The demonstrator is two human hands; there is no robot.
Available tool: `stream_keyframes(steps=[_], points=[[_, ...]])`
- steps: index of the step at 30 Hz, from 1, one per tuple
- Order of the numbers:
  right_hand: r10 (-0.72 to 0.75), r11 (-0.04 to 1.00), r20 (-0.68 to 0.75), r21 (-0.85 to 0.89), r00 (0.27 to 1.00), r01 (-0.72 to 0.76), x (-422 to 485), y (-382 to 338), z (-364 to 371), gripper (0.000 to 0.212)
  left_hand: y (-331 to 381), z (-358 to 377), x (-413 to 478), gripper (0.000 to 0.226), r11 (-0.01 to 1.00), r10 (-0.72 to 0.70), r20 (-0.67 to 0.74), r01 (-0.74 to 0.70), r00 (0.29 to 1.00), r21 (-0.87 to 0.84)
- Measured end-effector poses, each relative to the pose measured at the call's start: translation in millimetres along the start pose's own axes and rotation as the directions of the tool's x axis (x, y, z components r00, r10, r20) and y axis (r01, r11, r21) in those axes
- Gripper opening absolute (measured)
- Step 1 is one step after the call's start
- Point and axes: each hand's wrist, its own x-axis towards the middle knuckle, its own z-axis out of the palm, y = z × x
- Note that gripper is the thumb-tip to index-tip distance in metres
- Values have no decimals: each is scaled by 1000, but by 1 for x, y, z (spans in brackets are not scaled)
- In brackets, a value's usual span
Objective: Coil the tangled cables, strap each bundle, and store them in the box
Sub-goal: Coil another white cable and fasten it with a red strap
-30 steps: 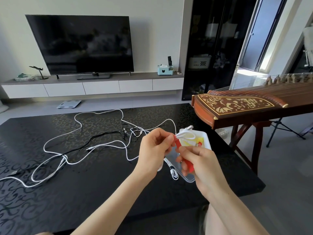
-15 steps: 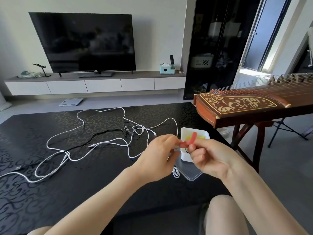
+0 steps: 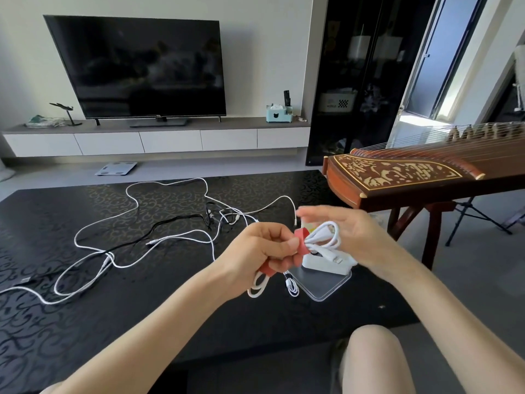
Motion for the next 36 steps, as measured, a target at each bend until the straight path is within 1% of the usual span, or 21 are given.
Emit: stream_keyframes(steps=[1,2,4,6,7,8,9,11,13,16,19,21,23,25,26,28,30,31,33,34,36], points=[[0,1000,-28,13,1000,1,1,4,6,33,2,0,0,24,1000,-2,16,2,1000,-27],[-24,1000,-91,-2,996,24,1,7,13,26,3,0,0,23,998,2,27,0,1000,-62],[-101,994,-224,-73,969,87,-1,12,25,26,4,-3,2,21,994,29,11,-28,1000,-106],[-151,986,-310,-109,939,123,-4,15,35,21,3,-7,3,19,993,61,-52,-66,997,-98],[-154,986,-342,-116,927,121,-5,18,39,23,2,-8,3,20,993,70,-89,-78,994,-91],[-130,991,-359,-80,924,108,-6,20,43,26,-1,-7,4,22,993,73,-129,-84,989,-84],[-80,996,-357,-2,931,85,-7,22,47,26,-4,-6,4,26,993,68,-175,-83,982,-79],[34,987,-318,159,948,18,-7,25,56,24,-11,-4,7,30,996,40,-279,-61,960,-67],[132,964,-279,262,951,-57,-7,26,62,28,-16,-2,9,27,999,22,-373,-31,928,-20],[280,907,-281,391,918,-157,-5,27,65,28,-23,2,11,18,990,69,-456,-3,887,144],[362,870,-274,444,891,-217,-4,25,64,23,-28,6,14,15,943,155,-502,23,851,331],[400,837,-255,493,880,-238,-5,24,62,21,-30,8,16,9,911,201,-526,40,826,410],[436,794,-212,548,875,-263,-5,21,60,18,-32,8,17,14,862,256,-515,48,818,505],[458,737,-162,619,874,-271,-3,19,58,21,-32,9,17,5,780,344,-441,9,829,625],[463,704,-130,656,877,-274,-1,17,57,22,-32,9,17,6,747,380,-412,-13,828,664],[455,635,-52,719,889,-283,0,14,54,22,-29,7,18,9,717,422,-381,-45,823,696],[421,609,7,739,907,-289,-2,13,50,24,-25,2,18,10,696,428,-346,-60,835,715],[399,631,9,723,917,-282,-3,13,49,24,-24,-1,18,12,695,407,-327,-57,853,717],[358,725,-44,643,933,-248,-5,14,50,18,-22,-5,18,16,734,338,-295,-54,894,678],[351,764,-93,604,932,-228,-5,16,51,16,-21,-5,17,19,778,304,-287,-62,909,626],[365,797,-198,572,910,-195,-5,20,56,14,-19,-4,15,26,864,257,-262,-100,930,493]])
